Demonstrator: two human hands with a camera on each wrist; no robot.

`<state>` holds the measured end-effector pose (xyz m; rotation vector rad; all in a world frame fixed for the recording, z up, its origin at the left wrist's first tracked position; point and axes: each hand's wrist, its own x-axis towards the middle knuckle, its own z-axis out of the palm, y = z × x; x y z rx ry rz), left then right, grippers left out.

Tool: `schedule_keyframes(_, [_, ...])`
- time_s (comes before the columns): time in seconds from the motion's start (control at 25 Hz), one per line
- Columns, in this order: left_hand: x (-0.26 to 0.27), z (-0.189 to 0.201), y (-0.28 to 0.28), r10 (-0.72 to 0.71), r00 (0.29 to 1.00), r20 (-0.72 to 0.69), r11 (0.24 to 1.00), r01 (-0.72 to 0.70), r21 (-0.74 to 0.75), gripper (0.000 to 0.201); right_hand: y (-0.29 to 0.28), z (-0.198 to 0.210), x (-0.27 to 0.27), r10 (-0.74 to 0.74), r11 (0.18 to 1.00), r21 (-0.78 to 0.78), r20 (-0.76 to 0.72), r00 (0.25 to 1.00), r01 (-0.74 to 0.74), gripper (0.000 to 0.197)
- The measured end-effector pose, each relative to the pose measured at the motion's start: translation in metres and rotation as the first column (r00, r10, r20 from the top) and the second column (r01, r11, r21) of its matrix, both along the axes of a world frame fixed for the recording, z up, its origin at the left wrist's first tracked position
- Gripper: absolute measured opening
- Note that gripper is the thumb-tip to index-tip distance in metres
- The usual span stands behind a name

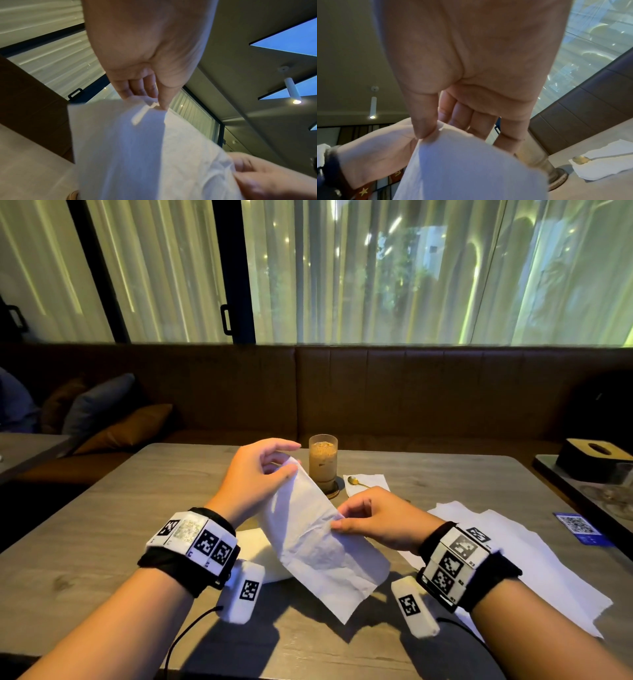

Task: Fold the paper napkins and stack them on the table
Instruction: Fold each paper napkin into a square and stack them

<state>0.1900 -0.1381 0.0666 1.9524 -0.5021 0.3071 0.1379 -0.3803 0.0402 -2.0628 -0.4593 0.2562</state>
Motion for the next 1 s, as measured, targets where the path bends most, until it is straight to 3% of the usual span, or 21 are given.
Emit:
schedule_keyframes(0.16, [-0.001, -0.013, -0.006, 0.038, 0.995, -0.094, 0.997, -0.032, 0.071, 0.039, 0.002, 0.004, -0.002, 0.019, 0.999, 0.032, -0.027, 0.999, -0.018, 0.012])
schedule_keyframes(0.28, [-0.006, -0.021, -0.004, -0.025, 0.965, -0.26, 0.999, 0.036, 0.036, 0.035, 0.002, 0.006, -0.001, 0.008, 1.0, -0.009, 0.008, 1.0, -0.007, 0.013])
schedule_keyframes(0.48, [-0.022, -0.027, -0.005, -0.172, 0.911, -0.375, 0.975, 0.212, 0.067, 0.036, 0.0, 0.006, 0.002, 0.011, 1.0, 0.025, -0.004, 1.0, -0.011, 0.011])
schedule_keyframes(0.64, [-0.038, -0.035, -0.011, -0.166, 0.956, -0.241, 0.947, 0.222, 0.231, 0.052, 0.0, 0.003, 0.005, -0.1, 0.989, 0.109, 0.01, 0.995, 0.098, 0.018])
schedule_keyframes(0.76, [-0.048, -0.038, -0.017, -0.296, 0.939, -0.176, 0.899, 0.336, 0.28, 0.063, 0.001, 0.002, 0.009, -0.124, 0.984, 0.129, 0.013, 0.992, 0.122, 0.023])
schedule_keyframes(1.0, [-0.045, -0.039, -0.016, -0.359, 0.905, -0.228, 0.897, 0.402, 0.185, 0.029, 0.006, 0.002, 0.008, -0.046, 0.992, 0.119, 0.028, 0.999, 0.043, 0.024])
